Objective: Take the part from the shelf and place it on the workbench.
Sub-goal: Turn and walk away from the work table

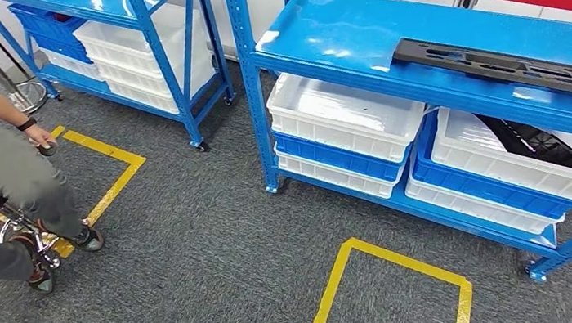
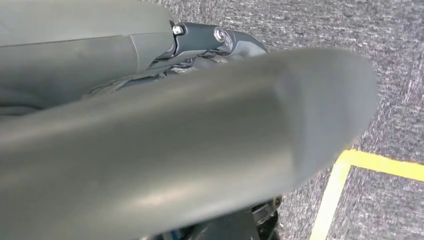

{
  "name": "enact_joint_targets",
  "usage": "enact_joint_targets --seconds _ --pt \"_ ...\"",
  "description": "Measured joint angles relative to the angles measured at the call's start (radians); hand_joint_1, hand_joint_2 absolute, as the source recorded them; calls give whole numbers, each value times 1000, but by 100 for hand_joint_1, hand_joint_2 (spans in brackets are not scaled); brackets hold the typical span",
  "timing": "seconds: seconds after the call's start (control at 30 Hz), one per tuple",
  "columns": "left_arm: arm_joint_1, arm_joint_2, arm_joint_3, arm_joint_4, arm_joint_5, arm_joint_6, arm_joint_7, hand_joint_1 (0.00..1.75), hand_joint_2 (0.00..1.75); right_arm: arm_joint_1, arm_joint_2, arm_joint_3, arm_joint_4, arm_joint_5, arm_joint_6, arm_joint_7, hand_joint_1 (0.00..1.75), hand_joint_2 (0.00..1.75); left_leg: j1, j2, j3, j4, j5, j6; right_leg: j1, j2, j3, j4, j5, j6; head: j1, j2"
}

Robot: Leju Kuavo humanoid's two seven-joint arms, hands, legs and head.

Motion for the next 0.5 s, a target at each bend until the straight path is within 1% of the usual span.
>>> enact_joint_targets --seconds 0.03,0.07,0.1,0.13,0.17,0.2,0.23,0.27,0.3,0.33,0.37,0.4,0.43,0.47,0.5 --pt "2 0 0 0 0 3 2 0 0 0 -1 -6 0 -11 -26 -32 0 0 0 13 0 -3 3 0 -3 -22 -30 61 -30 -3 2 0" --pt "5 0 0 0 2 7 2 0 0 -1 -1 -14 -1 -28 -60 -83 0 0 0 27 -2 -4 3 1 -5 -35 -64 130 -61 -3 4 0" --pt "9 0 0 0 4 12 -1 0 0 -1 -2 -25 -1 -47 -96 -149 0 0 -1 42 -4 -3 3 1 -9 -42 -92 189 -82 1 5 0" --pt "12 0 0 0 6 15 -6 0 0 0 -3 -37 -1 -65 -130 -214 0 0 -1 55 -5 -3 2 0 -14 -46 -107 223 -92 8 5 0" --pt "14 0 0 0 9 18 -10 0 0 0 -5 -48 -1 -79 -158 -272 0 0 0 65 -5 -2 2 -1 -17 -49 -105 226 -88 17 6 0" --pt "16 0 0 0 10 20 -14 0 0 0 -8 -58 -1 -89 -179 -318 0 0 1 75 -4 -2 1 -3 -22 -55 -82 189 -72 28 6 0" --pt "18 -1 0 0 11 21 -17 0 0 -1 -11 -67 -1 -96 -193 -349 0 0 2 84 -2 -1 -1 -7 -27 -68 -45 125 -48 40 6 0" --pt "19 0 0 0 13 21 -20 0 0 -3 -13 -76 -2 -101 -202 -370 0 0 2 92 0 1 -3 -13 -31 -91 -4 53 -27 48 8 0" --pt "20 0 0 0 14 22 -22 0 0 -6 -16 -84 -2 -104 -208 -384 0 0 1 101 2 5 -8 -21 -32 -112 32 -11 -8 51 9 0" --pt "21 1 0 0 15 23 -23 0 0 -7 -17 -90 -2 -106 -209 -390 0 0 -2 109 3 8 -12 -29 -32 -125 54 -51 3 48 9 0" --pt "21 1 0 0 16 23 -25 0 0 -8 -18 -95 -3 -107 -210 -392 0 0 -4 116 5 10 -14 -36 -30 -128 59 -63 5 40 7 0" --pt "22 2 0 0 17 23 -25 0 0 -8 -19 -100 -3 -107 -211 -393 0 0 -4 123 7 11 -16 -41 -27 -119 56 -63 7 32 5 0" --pt "21 2 0 0 17 23 -25 0 0 -7 -19 -104 -3 -108 -211 -394 0 0 -2 130 10 11 -16 -45 -28 -109 54 -62 8 24 2 0" --pt "21 2 0 0 17 23 -25 0 0 -7 -19 -107 -3 -108 -215 -394 0 0 3 127 10 15 -22 -50 -29 -99 54 -63 9 17 2 0" --pt "20 2 0 -1 18 24 -25 0 0 -7 -20 -111 -3 -108 -219 -394 0 0 7 111 5 31 -38 -55 -31 -89 54 -64 12 9 1 0"
